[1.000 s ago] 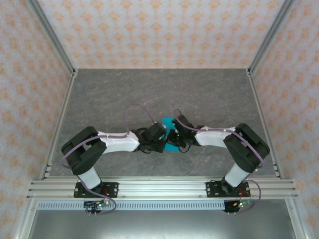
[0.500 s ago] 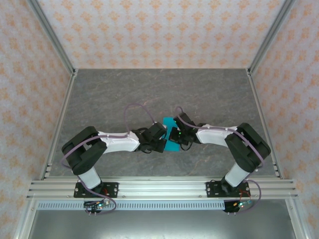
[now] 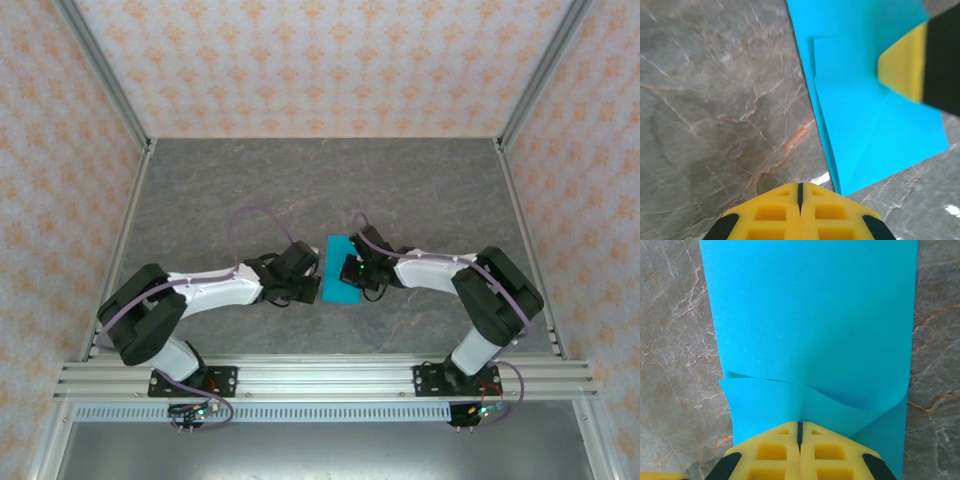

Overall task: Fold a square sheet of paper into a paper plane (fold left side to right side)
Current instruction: Fold the triangle a second time at the center of the table.

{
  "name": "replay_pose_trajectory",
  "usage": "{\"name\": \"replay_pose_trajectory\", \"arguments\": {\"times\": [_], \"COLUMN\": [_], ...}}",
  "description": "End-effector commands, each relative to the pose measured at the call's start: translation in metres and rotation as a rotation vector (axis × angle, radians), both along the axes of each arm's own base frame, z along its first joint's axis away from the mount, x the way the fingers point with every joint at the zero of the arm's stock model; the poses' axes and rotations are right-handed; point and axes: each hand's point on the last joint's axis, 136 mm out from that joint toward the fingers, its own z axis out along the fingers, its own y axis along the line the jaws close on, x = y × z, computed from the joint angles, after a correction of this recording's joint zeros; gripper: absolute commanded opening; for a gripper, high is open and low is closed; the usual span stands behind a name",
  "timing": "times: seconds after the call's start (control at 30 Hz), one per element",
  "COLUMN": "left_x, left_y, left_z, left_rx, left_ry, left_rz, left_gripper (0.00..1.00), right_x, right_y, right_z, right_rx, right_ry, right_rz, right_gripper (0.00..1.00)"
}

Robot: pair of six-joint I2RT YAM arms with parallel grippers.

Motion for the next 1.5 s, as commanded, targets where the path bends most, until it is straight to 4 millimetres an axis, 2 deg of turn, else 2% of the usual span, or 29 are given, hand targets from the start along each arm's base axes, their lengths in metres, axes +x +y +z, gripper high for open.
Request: {"name": "replay_pose_trajectory", "arguments": {"times": [0.0, 0.2, 0.6, 0.77, 1.07, 1.27, 1.47], "left_x": [-0.010, -0.006, 0.000, -0.002, -0.020, -0.030, -0.034], "left_y": [-0.010, -0.034, -0.043, -0.033, -0.006, 0.006, 0.010], "left_z": [0.008, 0.014, -0.016, -0.027, -0.051, -0.065, -0.072], "left_rx": [-0.078, -0.183, -0.209, -0.156, -0.043, -0.007, 0.002], "left_ry": [0.026, 0.041, 0.117, 0.133, 0.189, 0.220, 0.236], "left_rz": [-0.037, -0.071, -0.045, -0.030, -0.004, 0.014, 0.024], "left_gripper": [0.02, 0.02, 0.01, 0.01, 0.01, 0.00, 0.00], "right_x": [-0.003, -0.004, -0.007, -0.007, -0.005, -0.001, 0.007], "right_y": [-0.009, -0.007, -0.003, -0.003, -0.004, -0.015, -0.033], "right_z": [-0.010, -0.010, -0.011, -0.011, -0.006, -0.002, 0.000], "right_rx": [-0.040, -0.037, -0.030, -0.031, -0.021, -0.002, -0.024], "right_ry": [0.019, 0.022, 0.030, 0.029, 0.022, 0.014, 0.003], "right_rz": [-0.004, 0.003, 0.017, 0.018, 0.018, -0.005, -0.022], "right_gripper": [0.00, 0.00, 0.00, 0.00, 0.00, 0.00, 0.00]}}
